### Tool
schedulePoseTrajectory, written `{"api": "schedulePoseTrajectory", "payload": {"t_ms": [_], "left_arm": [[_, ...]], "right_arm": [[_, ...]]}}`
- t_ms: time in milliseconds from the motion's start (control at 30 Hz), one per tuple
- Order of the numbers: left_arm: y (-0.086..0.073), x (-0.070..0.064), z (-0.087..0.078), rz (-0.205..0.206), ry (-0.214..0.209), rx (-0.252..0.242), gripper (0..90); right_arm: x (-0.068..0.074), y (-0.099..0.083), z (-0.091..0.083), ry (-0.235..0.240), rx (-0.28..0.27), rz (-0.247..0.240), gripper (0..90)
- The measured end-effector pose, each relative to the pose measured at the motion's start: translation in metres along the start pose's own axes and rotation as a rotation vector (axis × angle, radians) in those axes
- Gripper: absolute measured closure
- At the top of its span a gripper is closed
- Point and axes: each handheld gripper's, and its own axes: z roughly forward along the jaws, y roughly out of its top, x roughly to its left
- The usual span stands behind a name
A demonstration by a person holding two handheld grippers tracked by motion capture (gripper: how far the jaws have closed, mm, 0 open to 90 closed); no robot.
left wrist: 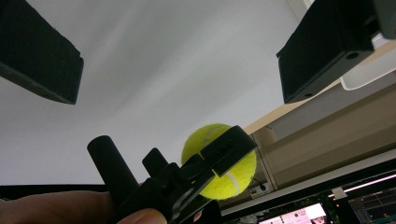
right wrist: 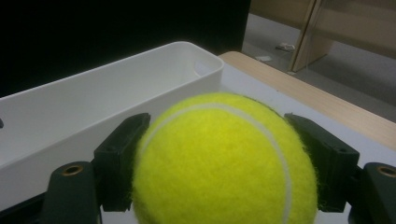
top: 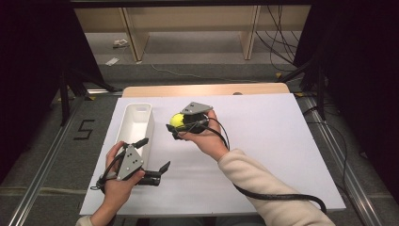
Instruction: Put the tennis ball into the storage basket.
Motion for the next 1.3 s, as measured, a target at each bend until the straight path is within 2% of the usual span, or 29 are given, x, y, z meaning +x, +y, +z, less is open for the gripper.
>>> {"api": "schedulePoseTrajectory", "payload": {"t_ms": [1300], "left_arm": [[0.001,0.001,0.0,0.015,0.003,-0.005,0.0]], "right_arm": [[0.008,0.011,0.014,0.015,0.003,-0.016,26.4]]}}
